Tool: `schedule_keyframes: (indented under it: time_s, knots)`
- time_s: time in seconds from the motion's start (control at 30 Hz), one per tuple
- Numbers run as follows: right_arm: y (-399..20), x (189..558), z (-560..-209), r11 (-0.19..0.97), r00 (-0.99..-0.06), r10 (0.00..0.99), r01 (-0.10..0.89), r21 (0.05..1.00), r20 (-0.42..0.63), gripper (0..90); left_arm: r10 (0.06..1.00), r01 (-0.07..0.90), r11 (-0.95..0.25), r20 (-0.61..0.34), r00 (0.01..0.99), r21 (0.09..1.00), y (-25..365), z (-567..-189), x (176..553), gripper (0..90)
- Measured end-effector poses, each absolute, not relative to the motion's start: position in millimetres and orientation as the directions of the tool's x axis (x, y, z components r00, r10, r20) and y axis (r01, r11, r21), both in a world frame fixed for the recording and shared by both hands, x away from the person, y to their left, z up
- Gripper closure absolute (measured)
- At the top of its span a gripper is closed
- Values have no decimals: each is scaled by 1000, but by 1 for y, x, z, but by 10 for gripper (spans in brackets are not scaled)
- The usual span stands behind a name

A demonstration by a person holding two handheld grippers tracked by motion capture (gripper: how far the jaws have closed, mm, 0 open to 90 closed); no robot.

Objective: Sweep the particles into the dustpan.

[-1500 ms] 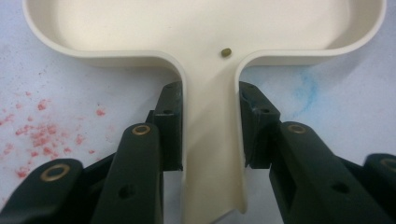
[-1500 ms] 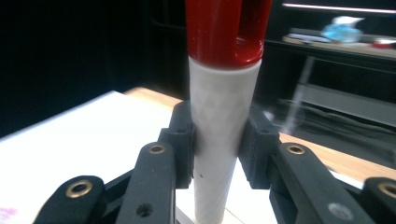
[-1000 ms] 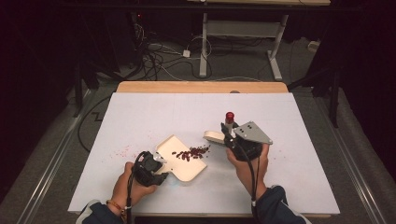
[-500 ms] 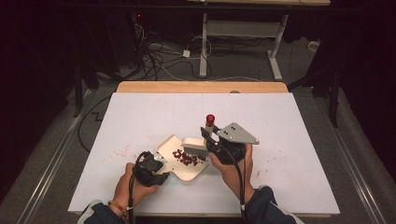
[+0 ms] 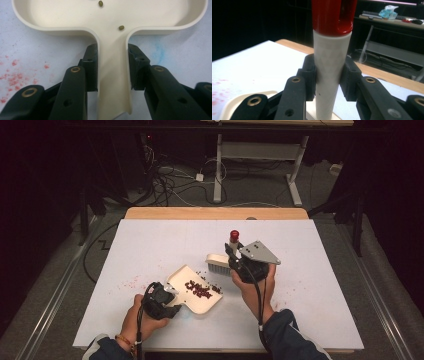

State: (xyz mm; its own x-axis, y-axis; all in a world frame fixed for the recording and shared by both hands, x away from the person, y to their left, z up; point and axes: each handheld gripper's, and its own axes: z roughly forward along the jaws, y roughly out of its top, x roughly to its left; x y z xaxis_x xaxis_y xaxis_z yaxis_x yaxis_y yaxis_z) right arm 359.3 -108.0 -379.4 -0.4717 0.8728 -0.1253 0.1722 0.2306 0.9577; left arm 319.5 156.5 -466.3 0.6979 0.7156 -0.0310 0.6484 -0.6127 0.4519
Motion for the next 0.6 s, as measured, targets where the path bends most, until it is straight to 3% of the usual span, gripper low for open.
schedule_keyframes:
  time_s: [0.2,0.6]
  knots:
    - [-96,376,-389,246,-449,879,137,960,-161,700,713,659,-599,-72,698,455,162,-467,319,640]
    - [-80,375,-391,251,-565,815,147,957,-127,697,709,670,-601,-98,699,436,166,-465,320,641]
